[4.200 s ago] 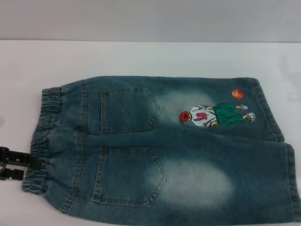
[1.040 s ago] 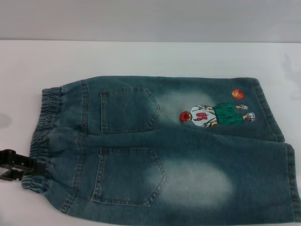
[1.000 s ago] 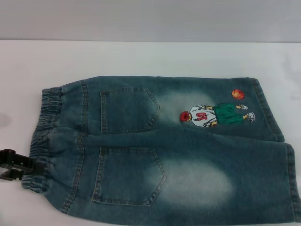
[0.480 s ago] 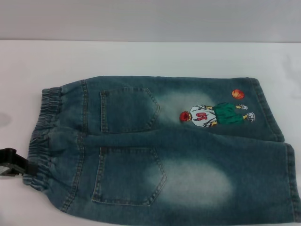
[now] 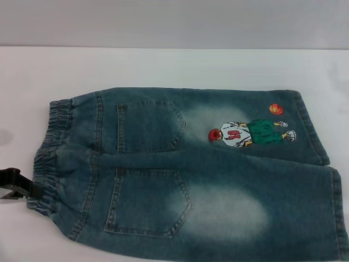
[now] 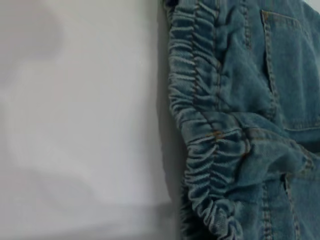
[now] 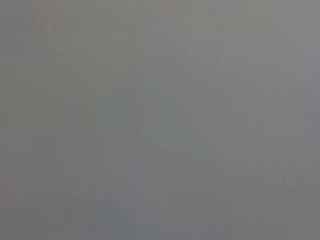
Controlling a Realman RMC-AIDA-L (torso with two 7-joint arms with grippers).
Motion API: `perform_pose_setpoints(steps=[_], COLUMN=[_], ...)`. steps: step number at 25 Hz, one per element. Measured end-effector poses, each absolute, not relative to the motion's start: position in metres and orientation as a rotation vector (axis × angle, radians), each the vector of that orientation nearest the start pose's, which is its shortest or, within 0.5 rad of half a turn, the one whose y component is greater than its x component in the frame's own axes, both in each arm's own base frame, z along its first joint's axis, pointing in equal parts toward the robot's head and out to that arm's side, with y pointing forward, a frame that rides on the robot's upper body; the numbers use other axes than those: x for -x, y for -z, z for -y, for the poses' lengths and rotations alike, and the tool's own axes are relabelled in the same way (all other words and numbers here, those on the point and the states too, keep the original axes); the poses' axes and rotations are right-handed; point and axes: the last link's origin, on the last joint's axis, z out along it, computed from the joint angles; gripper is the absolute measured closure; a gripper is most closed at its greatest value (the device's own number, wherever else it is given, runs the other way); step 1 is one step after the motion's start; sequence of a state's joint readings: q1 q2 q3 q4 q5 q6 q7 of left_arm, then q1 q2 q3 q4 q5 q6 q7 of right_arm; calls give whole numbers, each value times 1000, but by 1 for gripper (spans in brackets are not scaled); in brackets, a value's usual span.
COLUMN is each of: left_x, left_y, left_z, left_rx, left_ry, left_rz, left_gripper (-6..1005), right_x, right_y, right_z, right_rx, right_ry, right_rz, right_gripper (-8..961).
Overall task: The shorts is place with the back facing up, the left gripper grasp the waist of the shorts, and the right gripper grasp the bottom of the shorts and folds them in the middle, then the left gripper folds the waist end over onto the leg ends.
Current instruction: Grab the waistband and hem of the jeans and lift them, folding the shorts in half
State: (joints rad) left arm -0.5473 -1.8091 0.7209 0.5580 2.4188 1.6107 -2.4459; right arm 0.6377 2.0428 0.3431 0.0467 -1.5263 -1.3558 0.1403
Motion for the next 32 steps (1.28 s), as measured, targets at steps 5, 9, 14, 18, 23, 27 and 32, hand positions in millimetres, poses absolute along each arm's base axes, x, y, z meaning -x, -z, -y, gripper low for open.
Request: perform_pose_setpoints(steps=[5, 9, 14, 18, 23, 27, 32], left_x=[356, 359, 361, 360, 359, 358, 357], left_y=[-77, -78, -75, -73, -72, -70, -68], left_z=[-312, -311, -310, -310, -311, -311, -311], left_rx=[2116, 2097, 2095, 2099, 2103, 2110, 2121], left_ry=[104, 163, 168, 171, 172, 173, 175], left_rz=[2061, 2050, 2044, 2042, 2038, 2035, 2033], left_gripper=[955, 954, 954, 954, 954, 954, 954], right_x=[-299, -306, -298, -277, -246, -224, -204], right_y=[-65, -83, -98, -105, -104, -101, -96], right_z=[-388, -390, -395, -398, -398, -395, -385], right_rx=[1341, 1334, 1488, 1721, 2024, 2287, 2636], right_ry=[-930, -1074, -1248, -1315, -1303, -1248, -1072], right_rz=[-434, -547, -640, -639, -579, -556, -589], right_gripper=[372, 372, 372, 372, 372, 372, 372])
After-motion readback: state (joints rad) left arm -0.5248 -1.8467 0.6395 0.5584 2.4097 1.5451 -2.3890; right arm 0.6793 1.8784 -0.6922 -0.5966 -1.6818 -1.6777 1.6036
